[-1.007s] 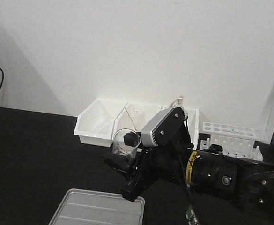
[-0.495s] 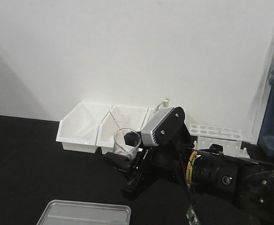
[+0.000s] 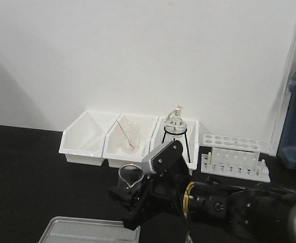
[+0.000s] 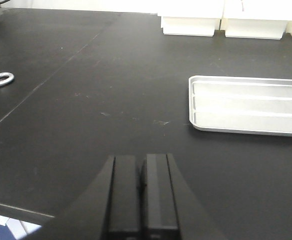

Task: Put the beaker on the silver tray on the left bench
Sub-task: 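Lower the held beaker onto the silver tray with the right gripper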

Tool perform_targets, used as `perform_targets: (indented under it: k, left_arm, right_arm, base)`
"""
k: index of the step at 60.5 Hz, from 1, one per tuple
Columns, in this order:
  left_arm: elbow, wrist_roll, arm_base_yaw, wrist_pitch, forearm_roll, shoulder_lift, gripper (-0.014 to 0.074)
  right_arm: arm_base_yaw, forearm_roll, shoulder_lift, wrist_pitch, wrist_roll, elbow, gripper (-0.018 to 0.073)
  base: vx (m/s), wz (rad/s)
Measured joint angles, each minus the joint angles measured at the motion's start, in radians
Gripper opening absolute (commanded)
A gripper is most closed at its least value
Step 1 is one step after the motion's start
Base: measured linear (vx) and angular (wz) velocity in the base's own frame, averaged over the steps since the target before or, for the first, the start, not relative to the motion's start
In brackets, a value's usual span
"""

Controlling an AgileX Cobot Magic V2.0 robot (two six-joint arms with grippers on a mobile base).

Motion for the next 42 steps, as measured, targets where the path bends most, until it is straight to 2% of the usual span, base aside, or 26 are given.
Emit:
perform_targets:
  k: [22,42]
  left_arm:
    - [0.0,0.0,0.0,0.0,0.0,0.0,0.0001]
    - [0.0,0.0,0.0,0.0,0.0,0.0,0.0001]
  right_arm:
    - [0.045,0.008,0.273,-0.027,-0.027,-0.138,-0.0011]
    - [0.103,0.01,0.443,-0.034,-0.029,-0.187,-0.0004]
  base:
    - [0.0,-0.01]
    - [0.0,0.0]
